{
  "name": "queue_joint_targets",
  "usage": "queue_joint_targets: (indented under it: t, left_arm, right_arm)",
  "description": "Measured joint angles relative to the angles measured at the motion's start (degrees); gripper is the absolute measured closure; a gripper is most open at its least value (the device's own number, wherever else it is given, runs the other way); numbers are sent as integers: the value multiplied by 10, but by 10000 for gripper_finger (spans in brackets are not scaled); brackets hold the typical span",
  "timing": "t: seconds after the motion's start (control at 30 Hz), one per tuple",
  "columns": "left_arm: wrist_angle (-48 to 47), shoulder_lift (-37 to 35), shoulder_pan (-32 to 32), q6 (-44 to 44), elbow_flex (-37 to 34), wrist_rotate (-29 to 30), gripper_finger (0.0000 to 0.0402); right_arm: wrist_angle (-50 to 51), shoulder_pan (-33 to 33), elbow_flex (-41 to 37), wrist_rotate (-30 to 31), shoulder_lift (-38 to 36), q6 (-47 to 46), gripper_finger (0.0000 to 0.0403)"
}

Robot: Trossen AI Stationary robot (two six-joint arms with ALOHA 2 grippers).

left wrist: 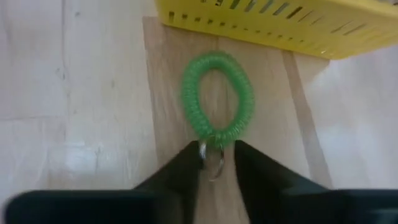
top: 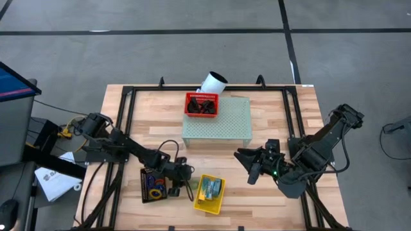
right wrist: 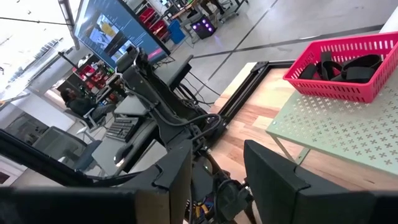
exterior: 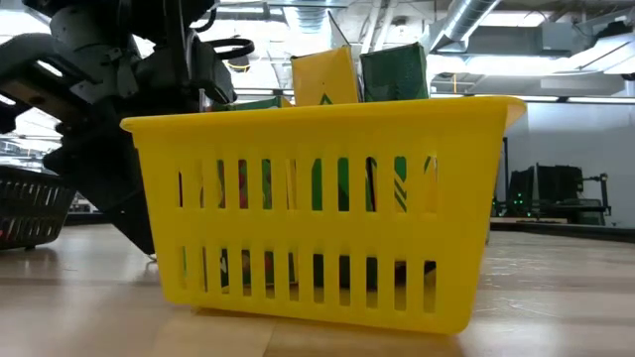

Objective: Pick & Place Office Desk Supplies
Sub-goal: Put the green spring keychain into the black bin

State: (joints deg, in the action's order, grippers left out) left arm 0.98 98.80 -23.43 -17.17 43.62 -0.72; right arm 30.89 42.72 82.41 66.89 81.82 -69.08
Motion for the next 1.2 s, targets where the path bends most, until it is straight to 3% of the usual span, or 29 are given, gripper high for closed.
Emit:
queue_joint_targets:
  t: [0.17,0.4,0.8,0.97,1.2]
  left_arm:
    - [-2,-7,4,-29,0,-14,391]
    - [-46,-102,19,-39,0,-14,400]
    - [-331,-365,9,-85,0,-47,401]
    - [-406,-388,-45,-136,-3,-58,401]
    - [-407,-373,-104,-226,-49,-55,401]
  right_arm:
    - [0,0,0,0,0,0,260]
    - [0,0,0,0,0,0,260]
    - [1,-1,0,3,0,1,260]
    - [2,-2,0,6,0,2,260]
    - [0,-2,0,20,0,1,260]
